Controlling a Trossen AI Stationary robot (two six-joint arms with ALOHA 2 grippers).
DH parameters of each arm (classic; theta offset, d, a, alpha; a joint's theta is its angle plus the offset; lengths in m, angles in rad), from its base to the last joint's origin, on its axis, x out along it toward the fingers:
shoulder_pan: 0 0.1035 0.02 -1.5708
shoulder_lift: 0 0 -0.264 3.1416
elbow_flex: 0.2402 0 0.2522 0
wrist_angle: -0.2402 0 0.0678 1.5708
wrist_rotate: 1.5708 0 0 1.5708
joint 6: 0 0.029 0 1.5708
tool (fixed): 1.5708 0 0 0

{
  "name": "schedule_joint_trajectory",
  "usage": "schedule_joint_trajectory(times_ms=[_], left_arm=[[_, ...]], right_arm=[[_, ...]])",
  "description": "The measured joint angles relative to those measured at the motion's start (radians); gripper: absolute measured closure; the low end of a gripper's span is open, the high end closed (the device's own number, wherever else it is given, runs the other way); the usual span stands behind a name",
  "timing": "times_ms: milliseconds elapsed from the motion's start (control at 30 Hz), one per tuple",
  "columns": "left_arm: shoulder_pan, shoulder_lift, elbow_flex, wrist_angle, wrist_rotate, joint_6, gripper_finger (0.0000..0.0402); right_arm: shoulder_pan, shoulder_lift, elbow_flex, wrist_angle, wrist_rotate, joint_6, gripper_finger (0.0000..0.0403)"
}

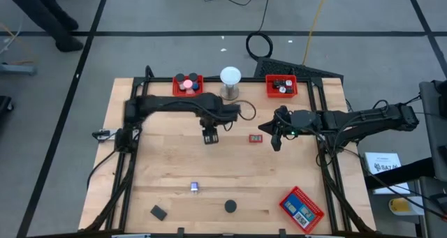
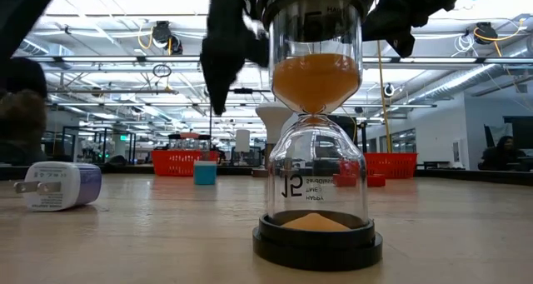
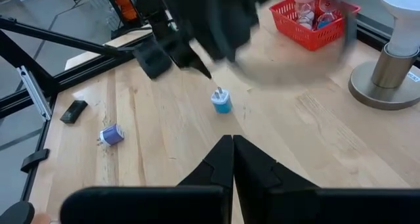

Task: Pick & Place Office items
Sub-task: Put the blue charger adapter into the top right red bin

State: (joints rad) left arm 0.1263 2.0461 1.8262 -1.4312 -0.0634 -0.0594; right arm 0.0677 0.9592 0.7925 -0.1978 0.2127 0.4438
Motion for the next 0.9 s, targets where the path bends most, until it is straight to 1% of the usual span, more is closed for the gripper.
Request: schedule_joint_trajectory(times_ms=[67,167,333,400,467,567,700,733,833,900], left_arm=[[0.000,-0.091,-0.059,0.085,0.008,-0.039,0.0202],[-0.007,-0.251,-0.217,0.255,0.011,-0.132,0.0209],[-0.051,-0.510,-0.576,0.546,0.008,-0.296,0.0209],[-0.077,-0.589,-0.719,0.683,-0.015,-0.363,0.0198],[-0.103,-0.649,-0.851,0.839,-0.059,-0.417,0.0181],[-0.134,-0.689,-1.003,1.080,-0.128,-0.460,0.0150],[-0.165,-0.681,-1.122,1.290,-0.216,-0.470,0.0112],[-0.171,-0.673,-1.141,1.315,-0.244,-0.473,0.0105],[-0.184,-0.655,-1.180,1.321,-0.317,-0.507,0.0091],[-0.188,-0.643,-1.196,1.339,-0.334,-0.516,0.0086]], right_arm=[[0.000,0.000,0.000,0.002,0.000,0.004,0.0403],[0.000,0.000,0.000,0.002,0.000,0.006,0.0403],[0.000,0.000,0.000,0.005,0.002,0.008,0.0403],[0.000,0.000,0.000,0.006,0.014,0.008,0.0403],[0.000,0.000,0.000,0.006,0.023,0.008,0.0403],[0.000,0.000,0.000,0.007,0.023,0.016,0.0403],[0.000,0.000,0.000,0.010,0.023,0.019,0.0403],[0.000,0.000,0.000,0.015,0.023,0.019,0.0403],[0.000,0.000,0.000,0.026,0.023,0.019,0.0403],[0.000,0.001,0.000,0.042,0.023,0.018,0.0403]])
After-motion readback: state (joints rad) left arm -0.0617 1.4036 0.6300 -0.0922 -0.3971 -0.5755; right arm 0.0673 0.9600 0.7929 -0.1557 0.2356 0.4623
